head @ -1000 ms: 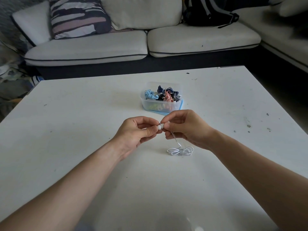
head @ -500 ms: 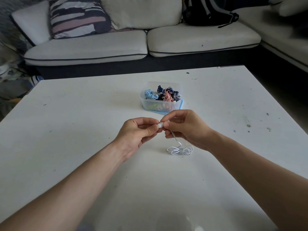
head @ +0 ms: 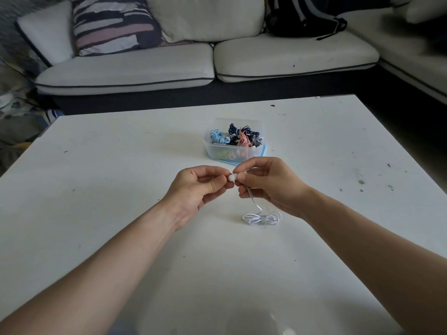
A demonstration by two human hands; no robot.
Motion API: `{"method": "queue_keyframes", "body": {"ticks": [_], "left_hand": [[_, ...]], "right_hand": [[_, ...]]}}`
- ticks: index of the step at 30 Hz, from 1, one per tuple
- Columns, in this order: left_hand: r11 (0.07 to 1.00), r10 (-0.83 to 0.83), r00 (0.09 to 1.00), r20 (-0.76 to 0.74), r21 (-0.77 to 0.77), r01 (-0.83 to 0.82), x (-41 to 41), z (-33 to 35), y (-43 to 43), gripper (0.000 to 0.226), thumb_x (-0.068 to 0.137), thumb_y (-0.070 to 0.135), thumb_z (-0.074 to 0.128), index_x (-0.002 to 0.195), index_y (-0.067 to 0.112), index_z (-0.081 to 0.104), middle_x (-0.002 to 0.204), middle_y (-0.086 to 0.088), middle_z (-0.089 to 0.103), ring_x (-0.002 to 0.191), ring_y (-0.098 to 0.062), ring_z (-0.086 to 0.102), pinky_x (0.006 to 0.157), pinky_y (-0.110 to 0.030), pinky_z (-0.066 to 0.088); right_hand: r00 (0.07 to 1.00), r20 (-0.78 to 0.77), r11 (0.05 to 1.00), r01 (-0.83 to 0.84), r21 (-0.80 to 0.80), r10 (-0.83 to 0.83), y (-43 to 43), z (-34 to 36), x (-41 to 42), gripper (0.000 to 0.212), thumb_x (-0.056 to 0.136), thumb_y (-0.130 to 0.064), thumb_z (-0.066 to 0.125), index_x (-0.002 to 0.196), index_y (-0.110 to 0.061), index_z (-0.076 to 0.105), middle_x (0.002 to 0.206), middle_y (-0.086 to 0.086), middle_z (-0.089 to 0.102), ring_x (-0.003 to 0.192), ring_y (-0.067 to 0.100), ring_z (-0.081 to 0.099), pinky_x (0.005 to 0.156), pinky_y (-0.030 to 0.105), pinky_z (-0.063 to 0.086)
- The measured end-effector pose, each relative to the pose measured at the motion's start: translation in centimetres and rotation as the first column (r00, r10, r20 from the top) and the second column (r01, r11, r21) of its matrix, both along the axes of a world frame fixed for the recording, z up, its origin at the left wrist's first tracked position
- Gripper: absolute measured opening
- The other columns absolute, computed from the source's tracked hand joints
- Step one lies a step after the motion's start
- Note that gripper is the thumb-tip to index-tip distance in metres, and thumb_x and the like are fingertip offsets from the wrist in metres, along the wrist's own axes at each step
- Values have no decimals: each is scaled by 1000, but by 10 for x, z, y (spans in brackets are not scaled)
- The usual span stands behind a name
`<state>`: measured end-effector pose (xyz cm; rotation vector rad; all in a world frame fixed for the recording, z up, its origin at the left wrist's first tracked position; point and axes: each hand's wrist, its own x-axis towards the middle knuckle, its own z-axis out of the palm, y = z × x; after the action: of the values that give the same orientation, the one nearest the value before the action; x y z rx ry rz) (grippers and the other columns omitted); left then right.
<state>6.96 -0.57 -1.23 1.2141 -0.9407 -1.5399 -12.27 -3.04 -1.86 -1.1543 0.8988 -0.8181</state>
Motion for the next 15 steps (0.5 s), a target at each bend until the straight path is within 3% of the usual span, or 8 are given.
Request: {"method": "queue_keyframes", "body": {"ticks": [1,3,6,9,11,13,15], "left_hand": [[1000,0,999,47,-20,1,4,0,-1,13,87,-2,63,90,9,71,86,-7,76,79,-15,73,70,-21,57],[996,45,956,288,-91,-20,15,-6,-8,16,92,2,61,91,13,72,89,-3,76,78,-13,72,67,-23,57],[981,153,694,703,-191,-23,34,-26,-19,20,90,5,64,86,23,73,85,4,73,66,-8,65,65,-24,53],[985,1,585,811,-103,141,29,-40,-19,15,83,15,72,89,29,71,87,11,70,65,-3,61,69,-21,45],[948,-156,506,848,-15,318,10,-47,-11,24,79,27,77,100,33,67,97,13,66,68,-2,58,68,-18,44],[895,-225,400,888,26,446,-13,-54,-2,43,75,40,78,115,34,62,106,12,59,76,-5,55,73,-20,43],[874,-232,355,906,34,485,-30,-62,4,52,76,44,75,123,33,57,109,8,55,84,-9,54,81,-25,46]], "right_hand": [[1000,8,1000,14,16,-14,0,0,0,3,90,-2,68,91,-4,71,81,18,67,67,20,63,72,33,58],[998,4,997,56,49,-56,-1,-1,-1,3,90,-1,68,92,-2,69,82,16,67,68,21,62,70,31,58],[987,-65,983,151,105,-144,-3,-5,-3,9,86,-4,74,93,0,70,83,17,66,68,23,60,73,33,61],[956,-245,973,195,126,-160,-7,-12,-8,16,81,-12,82,92,-4,73,78,11,69,63,20,62,66,32,59],[897,-430,988,142,60,-103,-11,-17,-13,14,80,-18,83,88,-10,74,74,5,72,59,15,60,59,26,52],[783,-620,999,35,-41,-52,-14,-20,-19,5,81,-16,79,84,-15,75,70,1,73,53,10,58,55,17,44],[632,-775,987,-122,-104,-4,-14,-21,-24,7,81,-15,75,82,-21,77,66,-7,70,54,5,58,55,14,41]]}}
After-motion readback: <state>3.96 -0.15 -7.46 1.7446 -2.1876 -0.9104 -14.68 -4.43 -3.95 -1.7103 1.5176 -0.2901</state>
